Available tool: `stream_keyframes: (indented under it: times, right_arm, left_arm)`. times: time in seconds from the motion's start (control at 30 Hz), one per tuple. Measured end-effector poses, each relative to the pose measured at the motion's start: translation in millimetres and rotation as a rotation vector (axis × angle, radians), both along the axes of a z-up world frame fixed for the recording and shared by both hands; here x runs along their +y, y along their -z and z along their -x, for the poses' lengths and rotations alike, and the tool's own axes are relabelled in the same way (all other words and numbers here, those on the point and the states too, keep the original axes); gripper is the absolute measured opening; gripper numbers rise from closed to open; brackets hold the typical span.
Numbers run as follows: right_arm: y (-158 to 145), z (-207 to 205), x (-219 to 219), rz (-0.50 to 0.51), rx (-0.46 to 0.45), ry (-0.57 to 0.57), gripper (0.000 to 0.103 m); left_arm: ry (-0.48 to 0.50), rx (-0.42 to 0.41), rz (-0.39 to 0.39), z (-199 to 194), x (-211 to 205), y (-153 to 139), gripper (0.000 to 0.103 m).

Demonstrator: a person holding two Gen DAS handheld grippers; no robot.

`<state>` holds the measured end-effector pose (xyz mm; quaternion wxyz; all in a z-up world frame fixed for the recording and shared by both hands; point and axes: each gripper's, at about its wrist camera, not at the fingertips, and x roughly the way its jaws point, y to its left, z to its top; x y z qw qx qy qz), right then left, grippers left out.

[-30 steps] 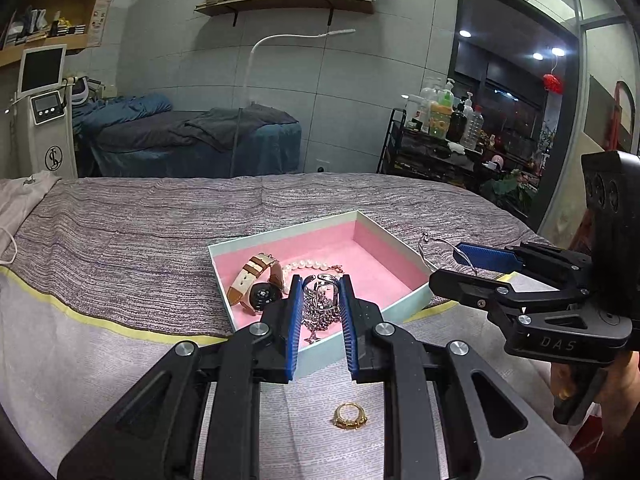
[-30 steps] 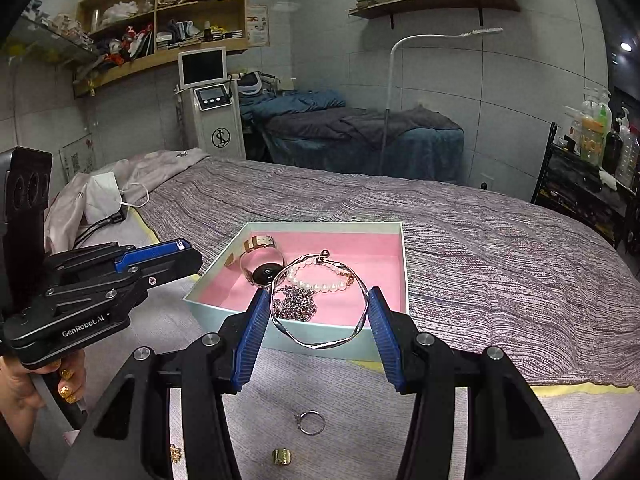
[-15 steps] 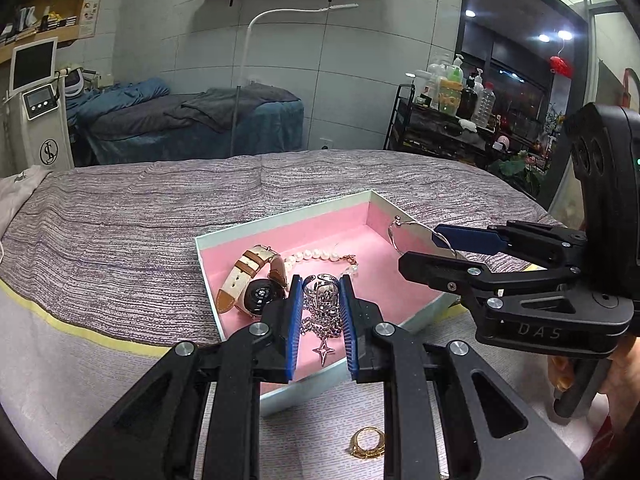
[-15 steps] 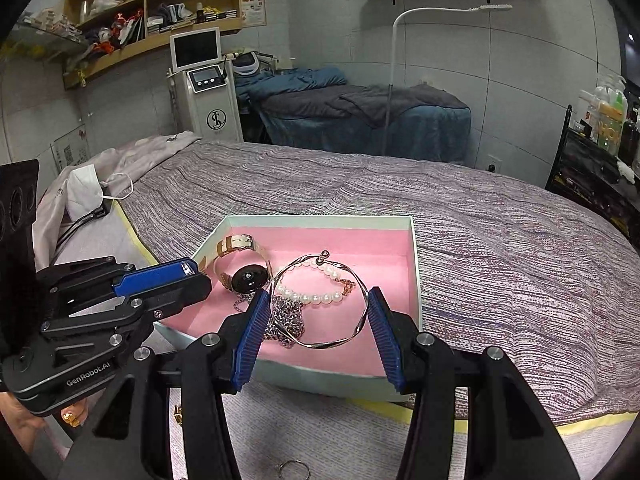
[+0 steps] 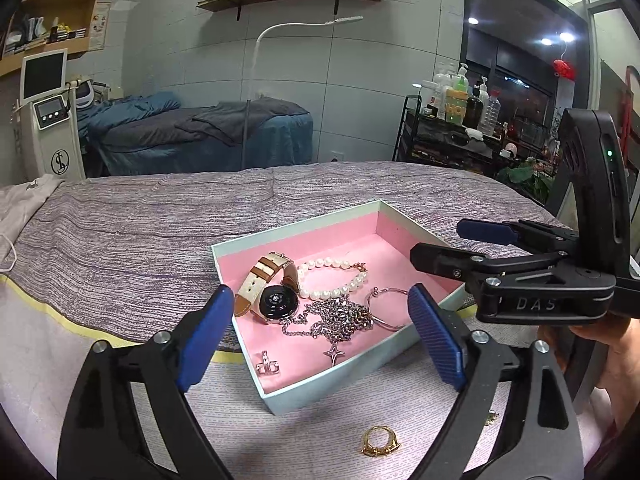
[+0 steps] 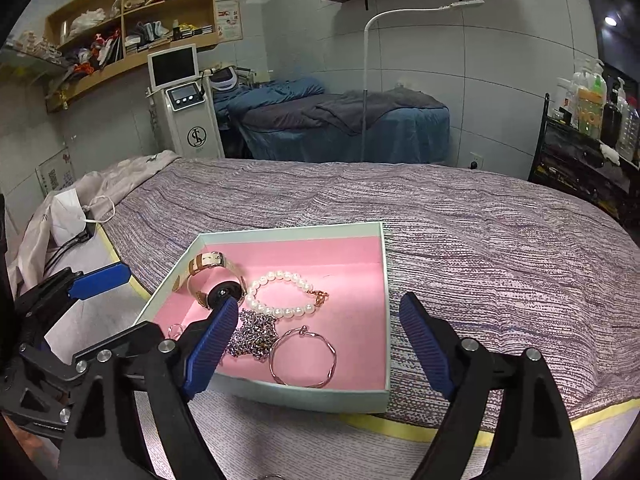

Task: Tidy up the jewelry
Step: 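Open both tools to drop the bangle and ring into the box, then withdraw both tools toward the gold rings and brooch on the sheet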

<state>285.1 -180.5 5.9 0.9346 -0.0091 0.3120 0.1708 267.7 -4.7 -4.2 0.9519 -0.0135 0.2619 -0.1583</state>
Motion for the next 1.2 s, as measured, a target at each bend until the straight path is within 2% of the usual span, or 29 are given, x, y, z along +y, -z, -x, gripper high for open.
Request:
stream_keyframes:
  times: [0.1, 0.2, 0.5, 1.0, 1.2]
  right_arm:
    - [1, 3, -7, 0.0, 0.022, 0.033, 0.082]
    - [2, 12, -11, -0.018, 0.038, 0.038, 0.082]
    - [8, 57, -13, -0.038, 0.052, 0.01, 0.082]
    - [31, 113, -15, 0.04, 0.113, -0.056, 0.082]
    - [42, 130, -7, 0.092, 0.156, -0.103, 0.082]
  left_arm:
    - [-0.009, -0.015, 0.039, 13, 10, -4, 0.097]
    - [0.008, -0.022, 0.067, 29, 13, -7, 0.097]
    - [0.06, -0.015, 0.026, 69, 6, -3, 0.097]
    - [0.087, 0.091, 0.03, 119, 16, 33, 0.097]
    - [0.097, 0.101, 0.02, 137, 17, 39, 0.097]
